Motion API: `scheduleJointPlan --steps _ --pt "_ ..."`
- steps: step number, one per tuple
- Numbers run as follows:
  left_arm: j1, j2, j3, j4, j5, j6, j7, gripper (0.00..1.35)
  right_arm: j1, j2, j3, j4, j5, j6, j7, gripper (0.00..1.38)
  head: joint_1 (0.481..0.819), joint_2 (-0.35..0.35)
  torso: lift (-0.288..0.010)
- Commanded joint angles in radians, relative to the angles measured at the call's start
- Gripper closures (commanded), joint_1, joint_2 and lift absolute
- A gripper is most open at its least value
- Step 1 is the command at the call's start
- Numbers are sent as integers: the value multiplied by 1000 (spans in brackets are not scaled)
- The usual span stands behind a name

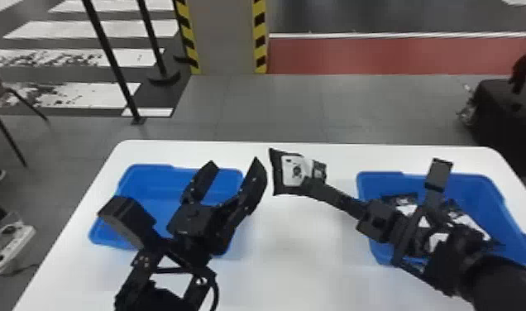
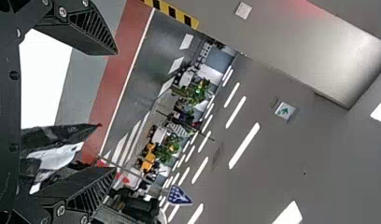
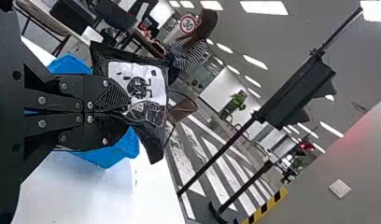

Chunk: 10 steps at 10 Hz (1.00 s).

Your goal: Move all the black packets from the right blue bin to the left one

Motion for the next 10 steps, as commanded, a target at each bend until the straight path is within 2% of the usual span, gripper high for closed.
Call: scheduleJointPlan --steps 1,5,6,7,8,10 --pt "-7 1 0 -2 -18 51 -6 147 -26 -8 38 -2 -17 17 1 1159 695 88 -110" --pt "-12 -3 10 -2 -21 132 -22 150 -70 -12 138 32 -64 29 1 1159 695 131 -110" --pt "-12 -9 14 -2 -19 151 -22 234 -73 -12 147 35 -68 32 1 1159 695 146 -110" --pt "-10 -11 14 -10 -26 151 -17 823 -73 -12 150 35 -66 32 1 1159 695 151 -110" --pt "5 -19 22 -29 -49 134 7 1251 -78 -12 150 35 -63 32 0 1159 695 158 -110" --pt "20 -38 45 -37 -61 120 12 1223 -85 -12 150 39 -64 17 0 1159 695 176 -110"
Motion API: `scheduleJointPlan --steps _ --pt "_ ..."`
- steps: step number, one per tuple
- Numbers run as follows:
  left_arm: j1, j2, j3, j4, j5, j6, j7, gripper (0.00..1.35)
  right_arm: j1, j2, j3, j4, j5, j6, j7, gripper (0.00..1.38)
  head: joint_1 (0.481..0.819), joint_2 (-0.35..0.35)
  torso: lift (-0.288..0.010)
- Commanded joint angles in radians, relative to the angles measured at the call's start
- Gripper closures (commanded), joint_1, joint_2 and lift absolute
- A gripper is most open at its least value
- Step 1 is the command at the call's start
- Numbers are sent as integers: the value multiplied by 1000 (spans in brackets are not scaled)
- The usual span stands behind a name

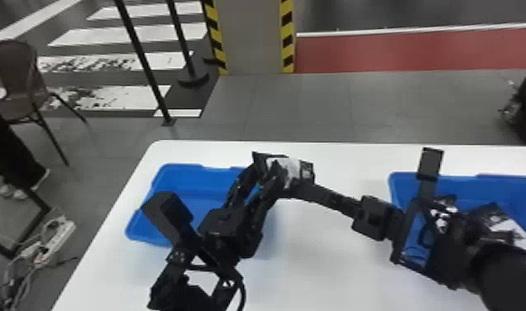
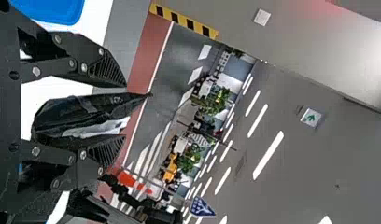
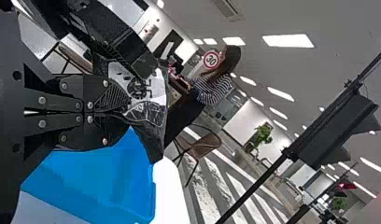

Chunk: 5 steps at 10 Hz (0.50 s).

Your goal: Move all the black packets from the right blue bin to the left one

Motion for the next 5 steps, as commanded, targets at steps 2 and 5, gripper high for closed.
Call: scheduleJointPlan --steps 2,5 --pt "0 -2 3 -1 4 -10 1 1223 -15 0 0 21 -3 -21 0 1159 695 184 -110" --pt "3 -8 11 -1 16 -57 4 1222 -30 5 0 43 10 -92 2 782 695 182 -110"
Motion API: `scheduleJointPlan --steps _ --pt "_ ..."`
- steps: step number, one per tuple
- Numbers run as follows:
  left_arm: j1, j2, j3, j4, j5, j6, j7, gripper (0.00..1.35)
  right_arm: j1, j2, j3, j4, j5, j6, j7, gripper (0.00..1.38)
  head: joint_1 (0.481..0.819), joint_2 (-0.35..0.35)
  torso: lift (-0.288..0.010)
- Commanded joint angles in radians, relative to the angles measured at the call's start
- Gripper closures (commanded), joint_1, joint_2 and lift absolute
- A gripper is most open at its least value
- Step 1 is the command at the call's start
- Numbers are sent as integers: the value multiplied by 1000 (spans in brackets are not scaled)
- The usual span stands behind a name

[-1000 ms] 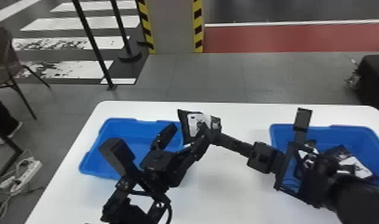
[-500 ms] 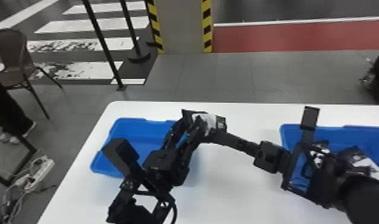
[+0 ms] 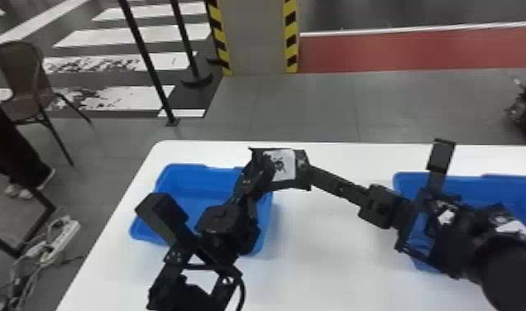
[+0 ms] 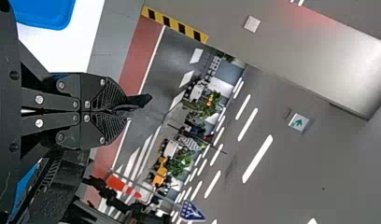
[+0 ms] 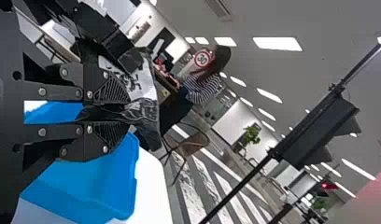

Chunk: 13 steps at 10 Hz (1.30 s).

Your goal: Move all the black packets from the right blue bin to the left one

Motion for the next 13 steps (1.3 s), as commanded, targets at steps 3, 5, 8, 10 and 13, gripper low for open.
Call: scheduleJointPlan --steps 3,5,8,10,13 --pt "-58 -24 71 98 -184 -173 74 1222 38 10 -142 -51 257 -90 -1 101 695 175 -110" --pt "-114 -28 154 167 -467 -168 103 1222 97 8 -223 -122 344 -88 -43 233 695 152 -110" --pt "-109 -15 167 187 -534 -13 99 369 151 4 -294 -166 409 -95 -95 234 695 124 -110" --pt "-97 -9 160 184 -510 -18 80 110 217 -1 -324 -240 453 -95 -178 233 695 90 -110" --pt "-58 -16 155 167 -450 -79 74 186 303 -19 -329 -343 517 -19 -337 233 695 26 -110"
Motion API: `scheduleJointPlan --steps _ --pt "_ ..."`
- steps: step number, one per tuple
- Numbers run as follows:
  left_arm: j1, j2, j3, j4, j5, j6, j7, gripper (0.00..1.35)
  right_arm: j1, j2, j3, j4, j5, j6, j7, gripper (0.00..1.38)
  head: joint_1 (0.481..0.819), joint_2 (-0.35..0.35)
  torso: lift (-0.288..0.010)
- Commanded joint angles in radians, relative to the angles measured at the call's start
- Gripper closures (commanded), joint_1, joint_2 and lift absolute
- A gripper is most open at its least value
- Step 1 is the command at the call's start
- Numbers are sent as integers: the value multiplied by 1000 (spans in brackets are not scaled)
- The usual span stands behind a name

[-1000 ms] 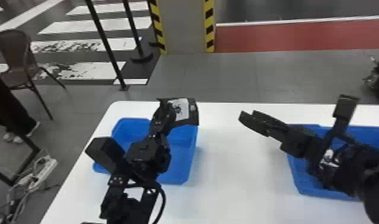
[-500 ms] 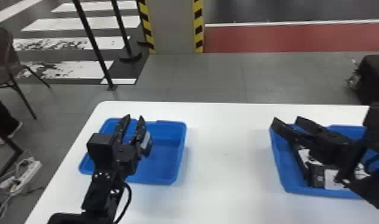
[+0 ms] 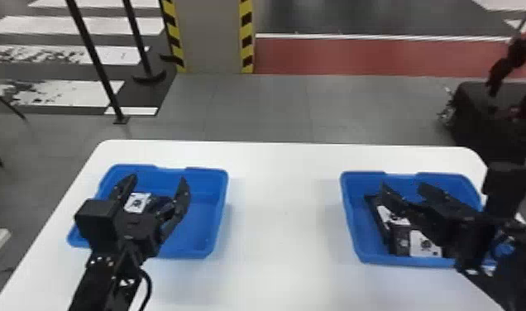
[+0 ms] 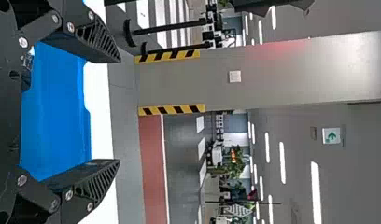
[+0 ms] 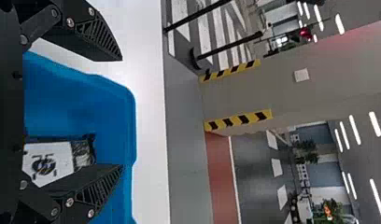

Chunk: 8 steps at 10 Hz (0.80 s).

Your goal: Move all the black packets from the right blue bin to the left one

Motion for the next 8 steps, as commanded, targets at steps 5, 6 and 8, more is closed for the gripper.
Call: scheduleJointPlan --steps 5,6,8 --pt "14 -1 -2 -35 25 -1 -12 188 69 7 -10 -111 32 295 -161 233 695 -36 -110" --pt "17 -1 -2 -35 25 -1 -12 188 67 9 -10 -116 32 334 -181 233 695 -41 -110" --pt "19 0 -6 -35 28 -1 -12 188 64 13 -10 -153 44 385 -243 233 695 -51 -110"
